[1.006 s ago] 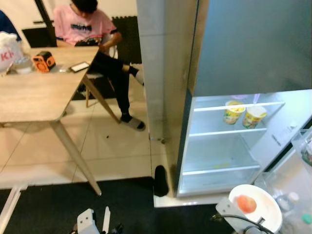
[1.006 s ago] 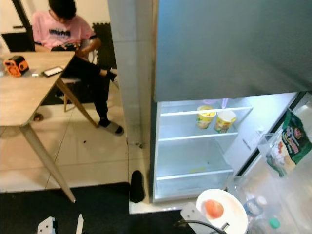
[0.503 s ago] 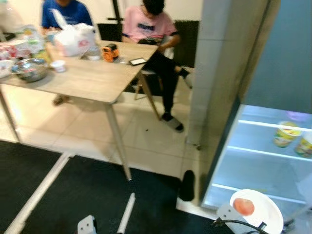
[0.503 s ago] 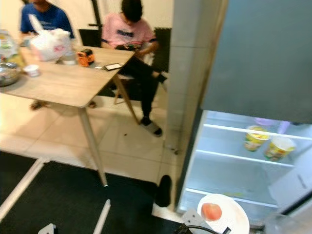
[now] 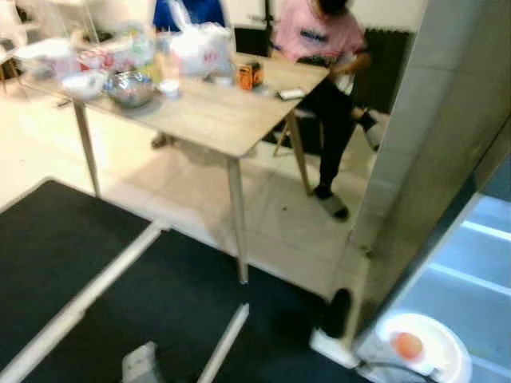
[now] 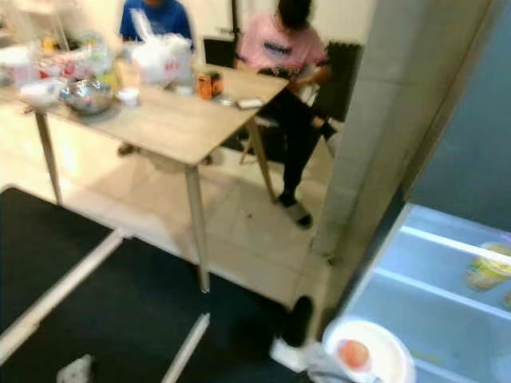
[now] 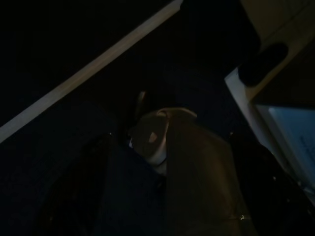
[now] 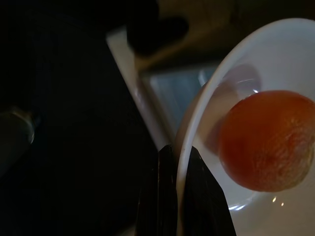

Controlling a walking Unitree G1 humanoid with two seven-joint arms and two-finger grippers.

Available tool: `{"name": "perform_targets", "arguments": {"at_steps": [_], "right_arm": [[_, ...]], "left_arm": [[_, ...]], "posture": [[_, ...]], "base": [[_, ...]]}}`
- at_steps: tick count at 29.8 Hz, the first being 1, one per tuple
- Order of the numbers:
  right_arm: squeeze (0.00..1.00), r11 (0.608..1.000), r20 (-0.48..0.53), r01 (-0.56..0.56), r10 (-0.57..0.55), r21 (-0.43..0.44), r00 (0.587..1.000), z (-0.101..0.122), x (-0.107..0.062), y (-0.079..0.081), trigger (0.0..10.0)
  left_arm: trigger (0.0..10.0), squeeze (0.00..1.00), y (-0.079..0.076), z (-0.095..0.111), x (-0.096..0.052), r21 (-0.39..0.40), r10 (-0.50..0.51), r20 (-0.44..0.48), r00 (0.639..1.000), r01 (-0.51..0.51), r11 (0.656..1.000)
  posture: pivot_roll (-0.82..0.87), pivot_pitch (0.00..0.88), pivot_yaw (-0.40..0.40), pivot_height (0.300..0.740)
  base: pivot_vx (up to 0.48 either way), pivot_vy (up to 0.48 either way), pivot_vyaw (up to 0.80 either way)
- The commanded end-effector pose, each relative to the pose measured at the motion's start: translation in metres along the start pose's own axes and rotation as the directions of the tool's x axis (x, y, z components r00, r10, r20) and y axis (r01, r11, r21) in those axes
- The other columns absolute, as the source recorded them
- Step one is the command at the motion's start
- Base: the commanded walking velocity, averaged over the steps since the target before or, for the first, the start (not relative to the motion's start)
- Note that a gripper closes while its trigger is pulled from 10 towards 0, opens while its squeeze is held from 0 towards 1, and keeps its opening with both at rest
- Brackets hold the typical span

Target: Restocking fridge

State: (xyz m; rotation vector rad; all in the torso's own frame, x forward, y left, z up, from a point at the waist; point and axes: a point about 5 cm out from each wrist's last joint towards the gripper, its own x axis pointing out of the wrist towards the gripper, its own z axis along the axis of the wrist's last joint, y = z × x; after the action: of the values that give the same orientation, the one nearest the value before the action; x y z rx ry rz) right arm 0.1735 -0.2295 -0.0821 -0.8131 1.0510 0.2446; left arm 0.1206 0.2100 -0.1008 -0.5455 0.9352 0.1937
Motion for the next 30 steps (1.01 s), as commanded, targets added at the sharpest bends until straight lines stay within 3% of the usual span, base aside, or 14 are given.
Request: {"name": "perform_targets", "arguments": {"at_steps": [1,5,18,30], "right_arm": [[0.0,1.0,-0.027,-0.01,0.01,0.004,1.0,-0.0095,-0.0012,0.0047,10.0],[0.0,1.0,-0.029,-0.021,0.021,0.0,0.999,-0.0099,-0.0013,0.006,10.0],[0.0,0.999,-0.032,-0.039,0.039,-0.005,0.999,-0.0109,-0.0016,0.0084,10.0],[0.0,0.999,-0.03,-0.034,0.033,-0.01,0.999,-0.01,-0.0013,0.0059,10.0]], "left_arm": [[10.0,0.0,-0.0004,0.0001,0.0004,0.014,0.005,-0.003,1.0,-0.005,1.0],[10.0,0.0,-0.0011,0.0,0.0004,0.014,-0.005,-0.002,1.0,0.005,1.0],[10.0,0.0,-0.0025,0.0011,0.001,0.014,-0.01,0.005,1.0,0.01,1.0],[10.0,0.0,-0.0048,0.0026,0.0022,0.02,-0.019,0.005,1.0,0.019,1.0]], "posture": [[-0.01,0.0,0.009,0.74],[-0.01,0.0,0.011,0.74],[-0.01,0.0,0.01,0.74],[-0.02,0.0,0.01,0.74]], "base": [[0.0,0.0,0.0],[0.0,-0.068,0.0],[0.0,-0.365,0.0],[0.182,-0.37,0.0]]}}
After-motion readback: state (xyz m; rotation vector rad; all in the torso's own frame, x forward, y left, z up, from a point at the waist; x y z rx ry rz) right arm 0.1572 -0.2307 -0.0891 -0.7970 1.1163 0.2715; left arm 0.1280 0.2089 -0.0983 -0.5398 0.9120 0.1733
